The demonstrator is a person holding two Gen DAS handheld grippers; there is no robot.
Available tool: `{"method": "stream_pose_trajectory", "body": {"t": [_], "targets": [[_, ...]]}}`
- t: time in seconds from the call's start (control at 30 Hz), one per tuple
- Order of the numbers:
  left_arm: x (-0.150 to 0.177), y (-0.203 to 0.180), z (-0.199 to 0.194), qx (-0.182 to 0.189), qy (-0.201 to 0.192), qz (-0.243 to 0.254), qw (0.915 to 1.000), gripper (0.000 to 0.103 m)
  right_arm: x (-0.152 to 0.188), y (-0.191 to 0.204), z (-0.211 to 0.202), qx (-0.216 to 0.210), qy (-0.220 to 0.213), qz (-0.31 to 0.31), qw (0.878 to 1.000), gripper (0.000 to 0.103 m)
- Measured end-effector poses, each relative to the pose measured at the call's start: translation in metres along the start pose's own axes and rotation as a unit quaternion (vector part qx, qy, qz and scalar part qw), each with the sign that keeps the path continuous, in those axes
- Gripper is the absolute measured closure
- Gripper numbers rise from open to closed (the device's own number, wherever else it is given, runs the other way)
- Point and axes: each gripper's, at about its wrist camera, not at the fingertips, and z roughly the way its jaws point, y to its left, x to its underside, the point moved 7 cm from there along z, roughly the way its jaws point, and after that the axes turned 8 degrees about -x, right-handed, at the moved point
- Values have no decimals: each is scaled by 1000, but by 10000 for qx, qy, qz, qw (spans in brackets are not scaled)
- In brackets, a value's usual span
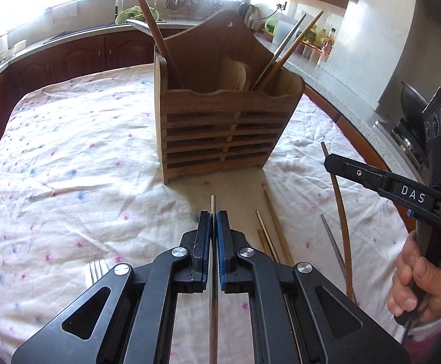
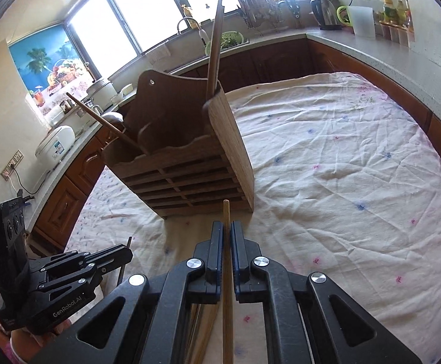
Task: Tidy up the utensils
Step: 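Lift the metal chopstick with the left tool and insert it into the holder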
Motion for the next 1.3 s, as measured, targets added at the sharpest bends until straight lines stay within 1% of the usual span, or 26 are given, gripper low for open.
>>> {"method": "stream_pose_trajectory", "body": {"t": [0.27,0.6,0.9,1.1,1.3], "targets": [[1,10,-58,99,-489,-173,9986,100,-2,22,-44,-117,-349,-168,9992,98],[9,18,-123,227,-1065,-380,9933,100,-3,49,-102,-214,-834,-441,9953,98],[14,23,-149,260,-1331,-475,9896,100,-6,64,-132,-247,-1149,-619,9911,98],[8,26,-161,236,-1517,-499,9869,100,-10,65,-140,-230,-1256,-638,9898,98],[3,30,-162,223,-1586,-532,9857,100,-11,62,-141,-232,-1275,-626,9896,98]]}}
